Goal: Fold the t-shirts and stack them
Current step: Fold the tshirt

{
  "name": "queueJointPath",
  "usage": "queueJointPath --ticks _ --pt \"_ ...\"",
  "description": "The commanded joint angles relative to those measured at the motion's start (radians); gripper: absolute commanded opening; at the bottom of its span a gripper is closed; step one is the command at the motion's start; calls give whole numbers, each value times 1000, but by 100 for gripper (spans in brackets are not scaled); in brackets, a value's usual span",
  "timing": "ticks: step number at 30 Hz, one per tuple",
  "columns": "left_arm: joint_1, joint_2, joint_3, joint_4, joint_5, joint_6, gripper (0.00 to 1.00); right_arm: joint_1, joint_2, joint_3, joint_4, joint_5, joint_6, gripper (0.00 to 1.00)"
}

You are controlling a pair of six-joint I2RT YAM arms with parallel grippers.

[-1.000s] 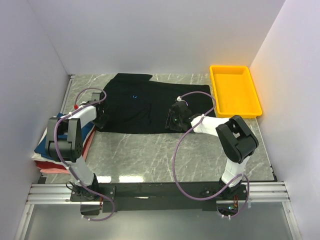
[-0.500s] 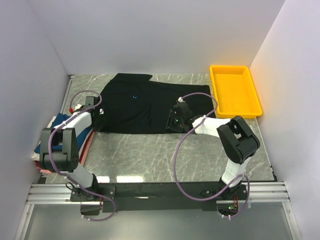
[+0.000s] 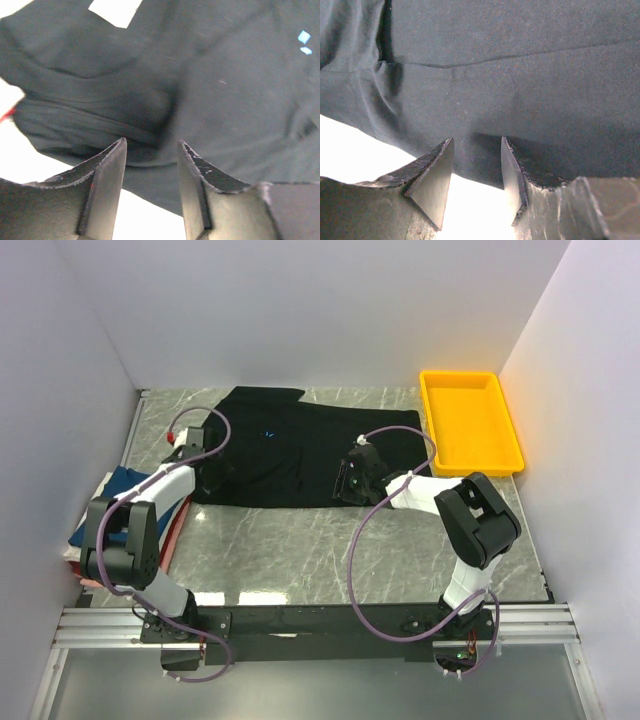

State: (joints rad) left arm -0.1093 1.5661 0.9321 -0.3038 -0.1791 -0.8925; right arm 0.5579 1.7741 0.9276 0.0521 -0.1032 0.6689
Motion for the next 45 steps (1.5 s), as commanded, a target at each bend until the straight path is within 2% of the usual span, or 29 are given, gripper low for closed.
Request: queueJointPath --ticks 1,4,9,12,16,18,19,22,32,41,43,45 --pt "-27 1 53 60 27 70 51 -6 -1 -33 -61 -13 -3 50" --pt "-36 40 73 51 43 82 54 -4 2 -33 -58 -15 -3 50" --pt "-59 113 140 25 23 99 49 -4 11 -26 -58 -24 -5 50" --pt "-64 153 168 9 21 99 41 -6 13 -26 -61 -23 -8 50" --pt "-67 172 206 -6 12 106 23 -6 16 -26 -60 -23 -6 50" --pt "-67 186 224 -21 9 116 17 -4 18 -24 -61 -21 -6 50" --pt "-67 190 241 -34 3 118 10 -4 18 -24 -61 -21 -6 50" --pt "-67 199 272 -44 -2 127 1 -4 18 -26 -60 -21 -6 50" --pt "-67 272 399 -101 0 165 1 -6 16 -27 -61 -18 -6 50" --pt "-66 348 485 -149 10 164 4 -7 12 -30 -63 -19 -12 50" --pt "-66 345 473 -161 -9 155 8 -7 8 -30 -61 -21 -11 50" --pt "-63 335 459 -179 -37 130 17 -9 4 -33 -58 -26 -12 50"
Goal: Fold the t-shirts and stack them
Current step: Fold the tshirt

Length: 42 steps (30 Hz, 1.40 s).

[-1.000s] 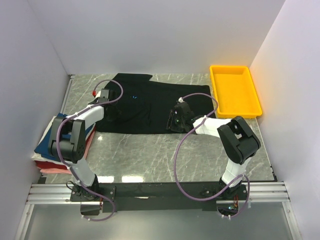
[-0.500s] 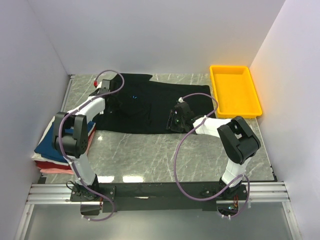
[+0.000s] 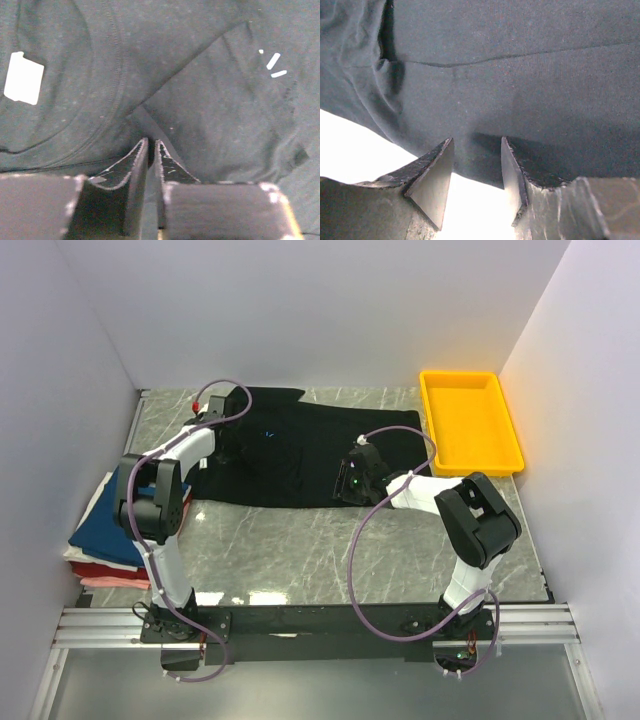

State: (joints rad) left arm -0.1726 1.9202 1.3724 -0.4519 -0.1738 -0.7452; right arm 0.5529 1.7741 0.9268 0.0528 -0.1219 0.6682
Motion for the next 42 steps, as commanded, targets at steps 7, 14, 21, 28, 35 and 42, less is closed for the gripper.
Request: queueJointPath --ticks 7,14,21,28,35,42 --pt "50 -148 -102 33 -16 -66 52 -4 -24 -34 -54 -13 -16 51" --pt "51 -415 -263 36 -49 -153 90 -24 -119 -43 -94 15 -9 54" --pt "41 -610 -544 114 -36 -263 73 -208 -295 -143 -130 22 21 54" --pt "41 -690 -720 205 -67 -368 64 -343 -348 -163 -166 27 25 54" --pt "87 -702 -797 261 -69 -437 64 -410 -331 -187 -145 -31 37 54" --pt "120 -636 -817 357 -90 -460 62 -473 -347 -270 -102 -94 67 55"
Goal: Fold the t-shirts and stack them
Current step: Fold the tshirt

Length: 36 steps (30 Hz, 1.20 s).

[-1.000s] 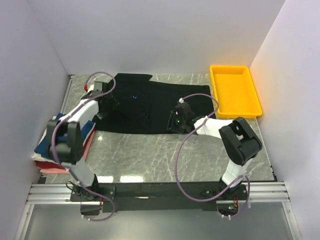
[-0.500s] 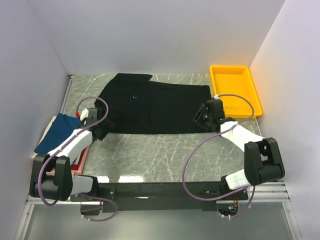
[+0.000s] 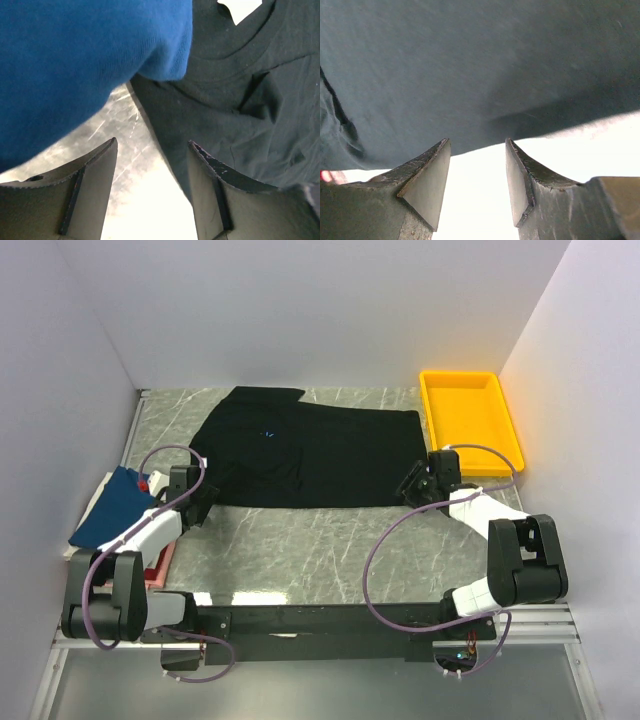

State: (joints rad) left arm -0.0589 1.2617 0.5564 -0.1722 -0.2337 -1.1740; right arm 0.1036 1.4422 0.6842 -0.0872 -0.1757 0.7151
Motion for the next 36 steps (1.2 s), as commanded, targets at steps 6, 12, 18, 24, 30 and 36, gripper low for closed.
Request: queueJointPath --ticks 6,12,18,24,30,36 --pt "13 70 -10 154 -59 -42 60 -145 -37 -109 84 -90 38 56" --pt "14 107 2 154 -90 -26 54 -200 -45 -106 107 -59 64 56" --pt "14 130 11 146 -111 -10 45 -214 -118 -153 93 21 69 56" --pt "14 145 8 163 -111 8 41 -220 -106 -155 73 64 72 57" --pt "14 157 23 165 -101 27 29 -225 -49 -114 84 97 81 56" --pt "14 166 36 165 -101 34 18 -223 4 -58 86 108 81 48"
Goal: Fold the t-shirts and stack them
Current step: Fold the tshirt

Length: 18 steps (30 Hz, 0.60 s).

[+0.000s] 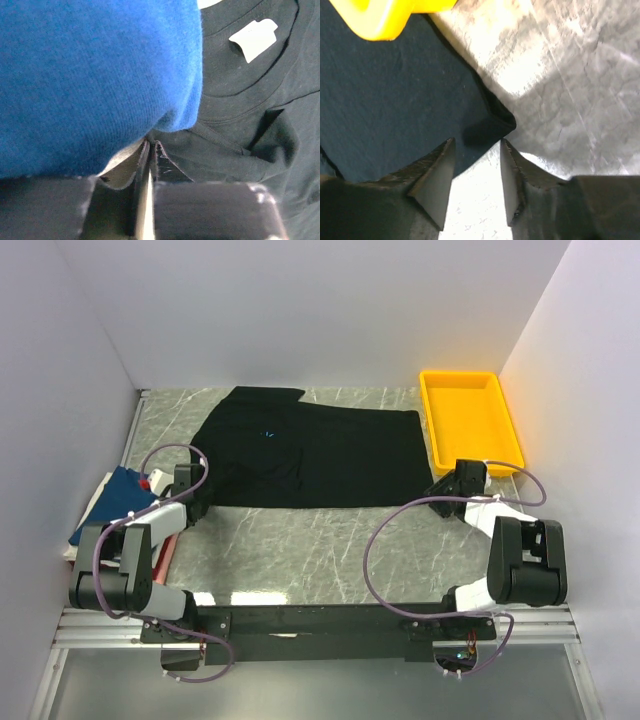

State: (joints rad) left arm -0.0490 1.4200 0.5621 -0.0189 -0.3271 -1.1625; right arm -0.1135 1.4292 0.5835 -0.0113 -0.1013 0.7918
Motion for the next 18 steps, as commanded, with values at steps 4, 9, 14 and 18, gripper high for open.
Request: queueJointPath --ticks 4,9,14,18 --pt "5 16 44 30 0 18 1 -5 36 65 8 28 0 24" --pt "1 -36 67 -22 5 15 1 -5 7 67 -7 15 -5 1" --pt "-12 -137 108 -143 -35 14 1 -8 -73 84 -76 6 -8 0" --pt "-20 -228 140 -259 -44 4 1 -6 -141 95 -167 11 -14 0"
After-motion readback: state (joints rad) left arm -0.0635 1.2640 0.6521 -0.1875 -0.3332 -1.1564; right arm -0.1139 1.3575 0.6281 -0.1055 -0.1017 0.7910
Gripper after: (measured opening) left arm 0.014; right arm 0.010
